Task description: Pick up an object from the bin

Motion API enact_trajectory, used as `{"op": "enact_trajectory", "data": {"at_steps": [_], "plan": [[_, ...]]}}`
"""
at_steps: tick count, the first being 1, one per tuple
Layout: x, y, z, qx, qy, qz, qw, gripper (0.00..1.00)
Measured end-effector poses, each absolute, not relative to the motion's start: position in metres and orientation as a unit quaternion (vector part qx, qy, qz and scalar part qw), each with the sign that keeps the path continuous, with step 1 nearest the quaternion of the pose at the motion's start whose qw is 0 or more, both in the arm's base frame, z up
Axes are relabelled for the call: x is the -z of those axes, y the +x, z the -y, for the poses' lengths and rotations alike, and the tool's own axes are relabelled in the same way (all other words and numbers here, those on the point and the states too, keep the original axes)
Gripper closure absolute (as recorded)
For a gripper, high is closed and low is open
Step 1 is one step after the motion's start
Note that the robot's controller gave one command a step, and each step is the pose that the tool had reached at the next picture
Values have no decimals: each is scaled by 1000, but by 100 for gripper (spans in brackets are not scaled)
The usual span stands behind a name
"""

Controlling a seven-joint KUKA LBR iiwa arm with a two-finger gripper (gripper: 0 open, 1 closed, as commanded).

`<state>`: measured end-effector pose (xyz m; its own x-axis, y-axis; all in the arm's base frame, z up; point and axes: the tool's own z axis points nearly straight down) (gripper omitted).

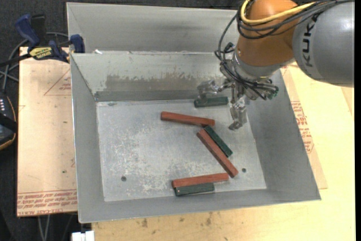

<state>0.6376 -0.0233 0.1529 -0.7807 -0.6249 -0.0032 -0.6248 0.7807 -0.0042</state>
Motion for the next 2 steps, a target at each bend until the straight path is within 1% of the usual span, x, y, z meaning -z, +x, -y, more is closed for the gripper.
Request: {"op": "enact_trajectory", "data": {"at_steps": [1, 2], "plan": [[-134, 614, -8, -2, -210, -978, 0, 0], [-80, 638, 10, -1, -112, -994, 0, 0]]}}
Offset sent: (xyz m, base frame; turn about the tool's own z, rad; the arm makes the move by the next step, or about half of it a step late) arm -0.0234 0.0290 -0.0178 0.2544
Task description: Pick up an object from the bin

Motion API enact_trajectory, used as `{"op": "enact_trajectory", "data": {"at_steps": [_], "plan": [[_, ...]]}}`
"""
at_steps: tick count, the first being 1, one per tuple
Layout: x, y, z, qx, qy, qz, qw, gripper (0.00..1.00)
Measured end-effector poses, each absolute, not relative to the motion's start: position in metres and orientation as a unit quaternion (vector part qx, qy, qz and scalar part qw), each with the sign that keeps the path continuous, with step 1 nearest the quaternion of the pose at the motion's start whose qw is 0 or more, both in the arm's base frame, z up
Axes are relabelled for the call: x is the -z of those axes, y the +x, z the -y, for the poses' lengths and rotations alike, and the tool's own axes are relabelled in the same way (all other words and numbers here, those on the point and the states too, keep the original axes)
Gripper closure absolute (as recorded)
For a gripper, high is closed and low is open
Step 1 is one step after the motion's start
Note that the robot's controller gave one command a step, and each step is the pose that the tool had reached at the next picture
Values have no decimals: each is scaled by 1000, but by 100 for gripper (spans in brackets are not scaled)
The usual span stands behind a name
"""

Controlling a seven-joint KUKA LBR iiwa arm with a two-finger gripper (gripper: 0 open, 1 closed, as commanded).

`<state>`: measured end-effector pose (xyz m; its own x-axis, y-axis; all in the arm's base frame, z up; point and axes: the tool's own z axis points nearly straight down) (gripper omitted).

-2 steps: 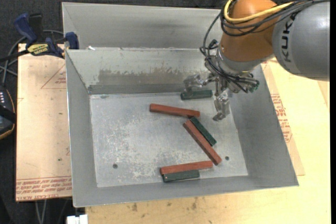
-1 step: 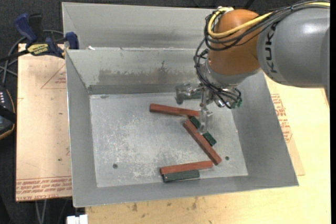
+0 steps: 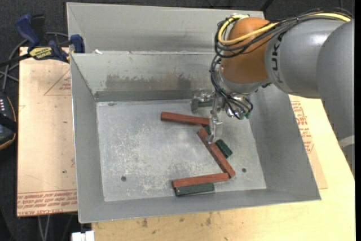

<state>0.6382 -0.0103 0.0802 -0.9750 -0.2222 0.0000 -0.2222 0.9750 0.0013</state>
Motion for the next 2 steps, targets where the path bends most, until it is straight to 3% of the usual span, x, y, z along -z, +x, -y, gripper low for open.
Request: {"op": "enact_trajectory", "data": {"at_steps": [1, 2], "plan": [[-81, 657, -18, 0, 144, 990, -3, 0], [-72, 658, -55, 0, 167, 986, -3, 0]]}}
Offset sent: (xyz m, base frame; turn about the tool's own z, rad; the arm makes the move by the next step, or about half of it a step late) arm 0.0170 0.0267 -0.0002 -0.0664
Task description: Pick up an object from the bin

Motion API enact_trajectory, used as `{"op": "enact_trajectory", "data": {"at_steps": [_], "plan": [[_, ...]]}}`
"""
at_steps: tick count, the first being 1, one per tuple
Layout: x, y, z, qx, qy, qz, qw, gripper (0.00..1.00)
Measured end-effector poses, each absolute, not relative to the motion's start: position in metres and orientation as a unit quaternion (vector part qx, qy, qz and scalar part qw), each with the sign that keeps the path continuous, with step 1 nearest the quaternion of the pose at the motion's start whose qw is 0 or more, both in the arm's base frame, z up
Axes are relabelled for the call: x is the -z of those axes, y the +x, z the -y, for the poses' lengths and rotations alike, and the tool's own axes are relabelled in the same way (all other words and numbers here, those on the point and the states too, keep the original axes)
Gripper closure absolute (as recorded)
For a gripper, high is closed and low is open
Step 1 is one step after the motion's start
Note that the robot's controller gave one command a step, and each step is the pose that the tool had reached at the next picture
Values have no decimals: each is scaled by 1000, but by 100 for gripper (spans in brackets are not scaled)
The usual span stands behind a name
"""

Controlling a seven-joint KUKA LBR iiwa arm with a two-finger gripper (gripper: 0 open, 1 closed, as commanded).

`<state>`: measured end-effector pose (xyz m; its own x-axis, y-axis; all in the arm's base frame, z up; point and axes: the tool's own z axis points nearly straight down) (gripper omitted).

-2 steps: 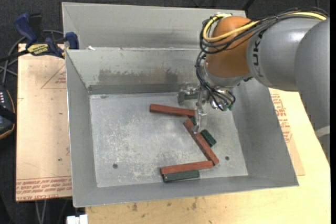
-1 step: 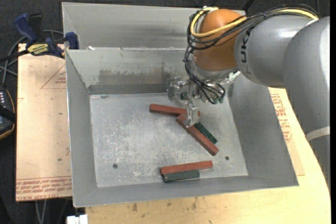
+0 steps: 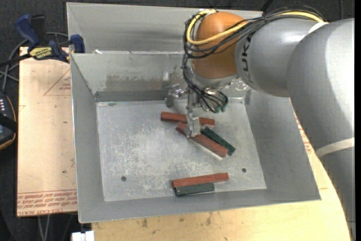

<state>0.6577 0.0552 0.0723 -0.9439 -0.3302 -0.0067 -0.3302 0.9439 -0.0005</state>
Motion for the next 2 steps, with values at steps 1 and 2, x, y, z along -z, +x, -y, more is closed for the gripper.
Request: {"op": "enact_trajectory", "data": {"at_steps": [1, 2], "plan": [[-76, 660, -54, 0, -166, -986, 6, 100], [-211, 651, -1, 2, -298, -954, 5, 100]]}}
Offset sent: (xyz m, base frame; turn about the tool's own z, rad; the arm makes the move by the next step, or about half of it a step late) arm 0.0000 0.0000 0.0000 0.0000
